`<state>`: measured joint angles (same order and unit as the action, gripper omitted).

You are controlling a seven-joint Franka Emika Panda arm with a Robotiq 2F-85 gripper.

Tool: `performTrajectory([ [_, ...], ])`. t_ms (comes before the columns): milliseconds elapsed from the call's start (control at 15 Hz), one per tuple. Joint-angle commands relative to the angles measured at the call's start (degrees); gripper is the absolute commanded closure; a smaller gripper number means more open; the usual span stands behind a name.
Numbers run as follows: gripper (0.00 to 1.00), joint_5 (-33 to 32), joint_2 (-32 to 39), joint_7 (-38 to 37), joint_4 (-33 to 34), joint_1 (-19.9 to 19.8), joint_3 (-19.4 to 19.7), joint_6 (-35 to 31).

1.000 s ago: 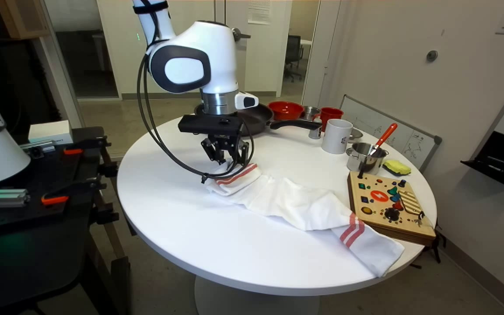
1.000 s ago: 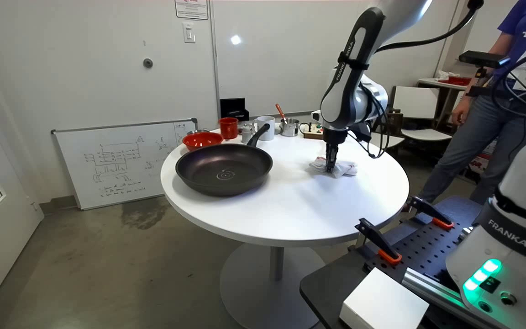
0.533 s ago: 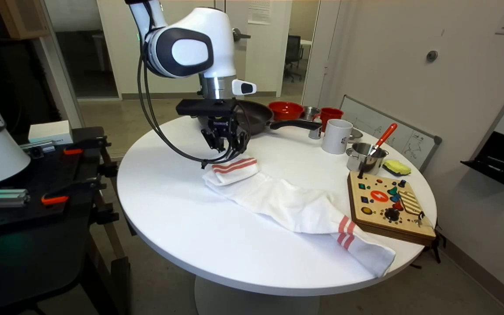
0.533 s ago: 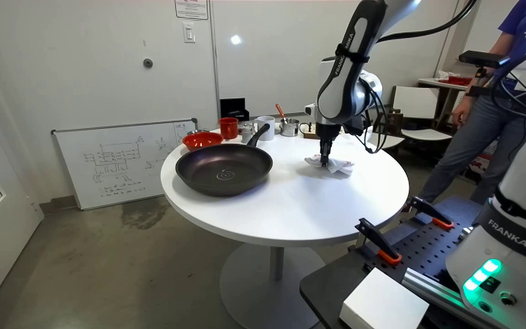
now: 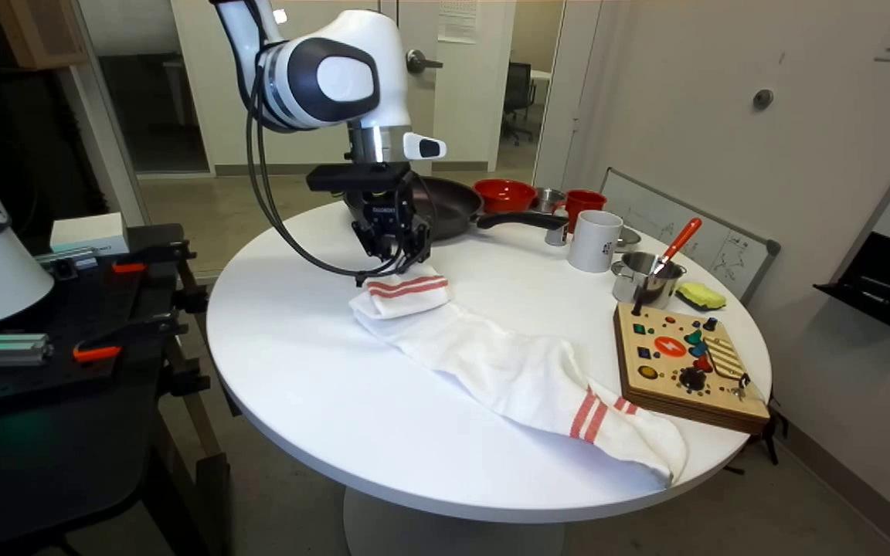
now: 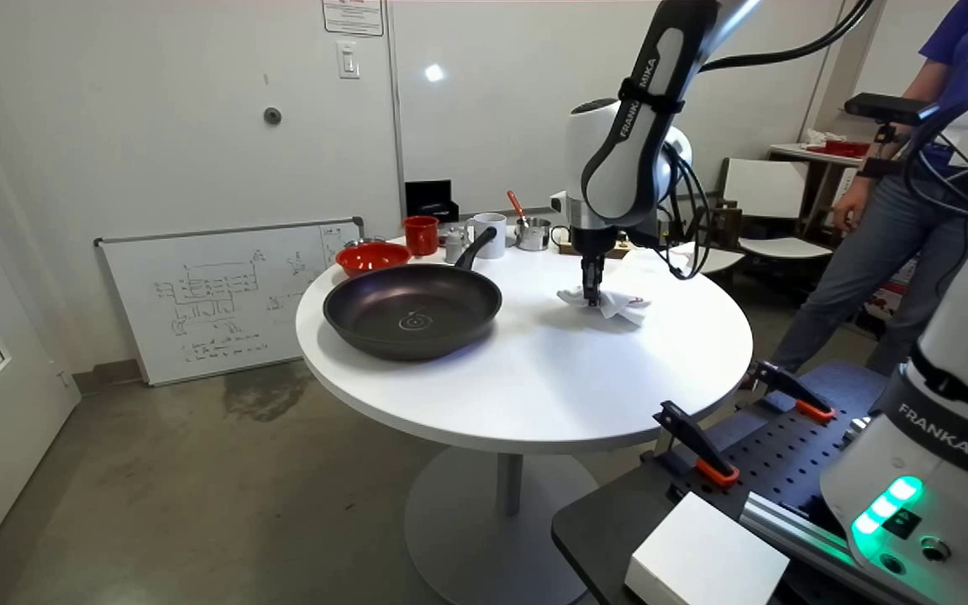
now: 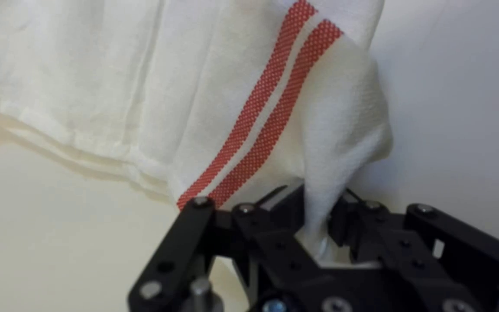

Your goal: Unfold the towel on the table

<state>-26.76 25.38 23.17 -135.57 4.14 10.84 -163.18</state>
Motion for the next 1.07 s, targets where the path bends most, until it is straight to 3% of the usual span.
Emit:
performTrajectory([
  [0,0.95,7.36,0.86,3.40,6.06,-7.21,-6.37,13.30],
  [200,0.95,13.31,2.28,6.54,12.10,-11.13,-9.13,24.21],
  [400,0.96,15.66,3.65,8.06,16.81,-13.02,-10.16,30.46],
  [933,0.96,15.70,6.46,7.70,22.31,-13.76,-10.56,34.28],
  [1000,0.89,15.54,6.62,7.66,22.53,-13.73,-10.53,34.21],
])
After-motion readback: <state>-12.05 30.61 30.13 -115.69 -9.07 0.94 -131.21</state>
